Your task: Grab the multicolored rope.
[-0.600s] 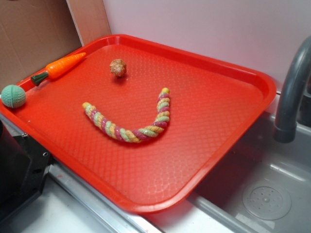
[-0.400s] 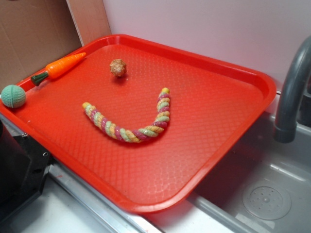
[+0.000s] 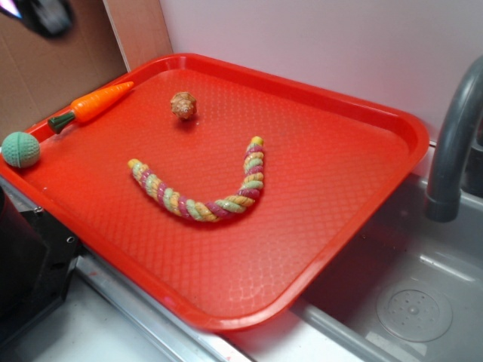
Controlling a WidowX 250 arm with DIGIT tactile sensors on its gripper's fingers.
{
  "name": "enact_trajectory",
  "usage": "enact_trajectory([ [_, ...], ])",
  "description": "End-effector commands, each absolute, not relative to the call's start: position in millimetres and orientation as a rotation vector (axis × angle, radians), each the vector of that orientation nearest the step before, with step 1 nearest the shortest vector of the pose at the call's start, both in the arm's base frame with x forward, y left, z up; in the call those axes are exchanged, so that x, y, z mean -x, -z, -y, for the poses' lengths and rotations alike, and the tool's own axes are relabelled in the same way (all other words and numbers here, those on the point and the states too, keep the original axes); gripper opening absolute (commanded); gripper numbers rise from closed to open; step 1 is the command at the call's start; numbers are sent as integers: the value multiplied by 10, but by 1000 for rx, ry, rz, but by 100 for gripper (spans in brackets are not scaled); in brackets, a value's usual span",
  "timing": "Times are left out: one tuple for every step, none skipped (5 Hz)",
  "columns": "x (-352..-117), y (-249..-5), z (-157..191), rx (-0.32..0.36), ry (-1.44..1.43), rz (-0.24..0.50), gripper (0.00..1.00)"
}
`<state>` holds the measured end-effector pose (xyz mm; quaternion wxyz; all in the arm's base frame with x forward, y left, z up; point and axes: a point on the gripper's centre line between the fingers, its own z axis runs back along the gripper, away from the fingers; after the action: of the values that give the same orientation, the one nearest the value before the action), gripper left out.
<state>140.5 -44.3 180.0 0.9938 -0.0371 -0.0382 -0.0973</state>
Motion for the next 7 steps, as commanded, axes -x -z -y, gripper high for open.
enact_trajectory([
  [-1600, -1311, 897, 185, 436, 164, 100],
  [-1738, -922, 1068, 114, 517, 175, 100],
  [-1817, -610, 1114, 82, 561, 133, 100],
  [-1909, -444, 1022, 61, 565, 100, 100],
  [-1936, -357, 918, 71, 557, 71, 100],
  [-1970, -372, 959, 88, 539, 57, 0],
  [-2057, -399, 917, 103, 543, 46, 0],
])
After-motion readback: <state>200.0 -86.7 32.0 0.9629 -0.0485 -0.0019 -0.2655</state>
